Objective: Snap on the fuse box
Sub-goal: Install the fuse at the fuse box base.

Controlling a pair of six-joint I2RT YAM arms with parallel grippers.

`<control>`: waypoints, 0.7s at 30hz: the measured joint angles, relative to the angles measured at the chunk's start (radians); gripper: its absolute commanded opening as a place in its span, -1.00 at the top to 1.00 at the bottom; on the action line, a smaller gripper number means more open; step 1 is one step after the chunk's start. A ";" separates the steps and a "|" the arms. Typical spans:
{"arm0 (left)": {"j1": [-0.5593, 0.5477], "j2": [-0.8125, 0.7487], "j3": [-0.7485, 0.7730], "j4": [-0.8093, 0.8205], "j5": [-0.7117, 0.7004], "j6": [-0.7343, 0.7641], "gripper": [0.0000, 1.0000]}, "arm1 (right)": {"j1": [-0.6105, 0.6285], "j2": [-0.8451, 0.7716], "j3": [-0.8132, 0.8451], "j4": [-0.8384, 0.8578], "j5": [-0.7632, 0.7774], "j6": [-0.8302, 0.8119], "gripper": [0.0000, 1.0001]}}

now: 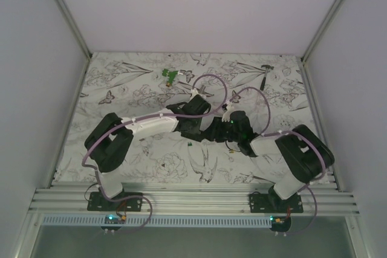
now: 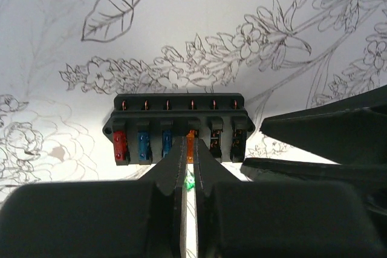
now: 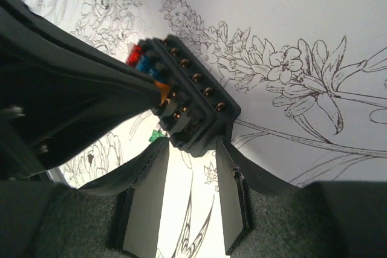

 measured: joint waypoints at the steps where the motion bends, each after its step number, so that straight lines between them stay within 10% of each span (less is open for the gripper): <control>1: -0.002 -0.002 0.002 -0.011 0.006 -0.007 0.89 | 0.000 -0.022 -0.004 -0.011 0.007 -0.004 0.13; 21: -0.024 -0.028 0.038 -0.133 0.047 -0.040 -0.24 | 0.015 -0.370 -0.070 -0.276 0.139 -0.072 0.08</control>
